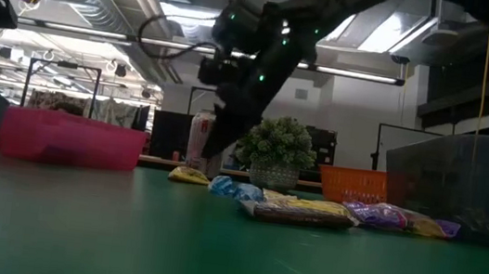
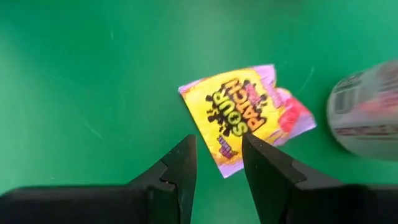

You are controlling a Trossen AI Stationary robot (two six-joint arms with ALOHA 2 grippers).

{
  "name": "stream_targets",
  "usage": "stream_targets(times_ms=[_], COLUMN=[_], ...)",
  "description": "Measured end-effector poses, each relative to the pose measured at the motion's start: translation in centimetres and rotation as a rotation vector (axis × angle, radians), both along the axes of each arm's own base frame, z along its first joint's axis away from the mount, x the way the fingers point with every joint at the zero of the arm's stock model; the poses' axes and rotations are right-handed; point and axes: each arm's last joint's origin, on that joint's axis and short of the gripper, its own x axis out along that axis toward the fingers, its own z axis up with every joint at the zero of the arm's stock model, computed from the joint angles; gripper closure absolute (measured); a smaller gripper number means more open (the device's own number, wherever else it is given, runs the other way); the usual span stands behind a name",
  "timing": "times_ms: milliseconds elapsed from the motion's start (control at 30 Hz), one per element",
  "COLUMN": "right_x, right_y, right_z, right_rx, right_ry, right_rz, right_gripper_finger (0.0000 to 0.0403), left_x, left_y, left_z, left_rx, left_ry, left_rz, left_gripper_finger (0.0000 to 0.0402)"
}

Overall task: Sort candy
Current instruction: Put the yellow candy into the blue transparent bin

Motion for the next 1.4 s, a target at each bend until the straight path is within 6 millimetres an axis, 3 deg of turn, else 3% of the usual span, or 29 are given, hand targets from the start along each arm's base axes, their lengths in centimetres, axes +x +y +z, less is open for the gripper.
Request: stream_targets(times_ms=[300, 800, 933, 1133, 1400], right_x=[0.9, 1.2, 1.2, 1.2, 1.2], right_y=[-0.1, -0.2, -0.2, -0.2, -0.1], right_z=[-3.0, -4.6, -4.7, -4.8, -4.9], right_rx=[-0.006, -0.017, -0.017, -0.016, 0.044], right_ry=[0.021, 0.039, 0.041, 0.045, 0.04], right_rz=[-0.005, -0.013, -0.013, -0.013, 0.024], right_gripper_finger=[0.0276, 0.0278, 0.0304, 0.0391, 0.0399], left_x=[0.0, 0.1, 0.1, 0.2, 0.3], left_y=[0.0, 0.0, 0.0, 0.0, 0.2], left_z=[0.0, 0.0, 0.0, 0.1, 0.1], left_rx=[0.024, 0.035, 0.035, 0.039, 0.082], left_ry=[-0.015, -0.033, -0.036, -0.043, -0.075], left_rz=[-0.019, -0.014, -0.013, -0.011, 0.006], left_gripper_finger=[0.0298, 0.0298, 0.0298, 0.0298, 0.0298])
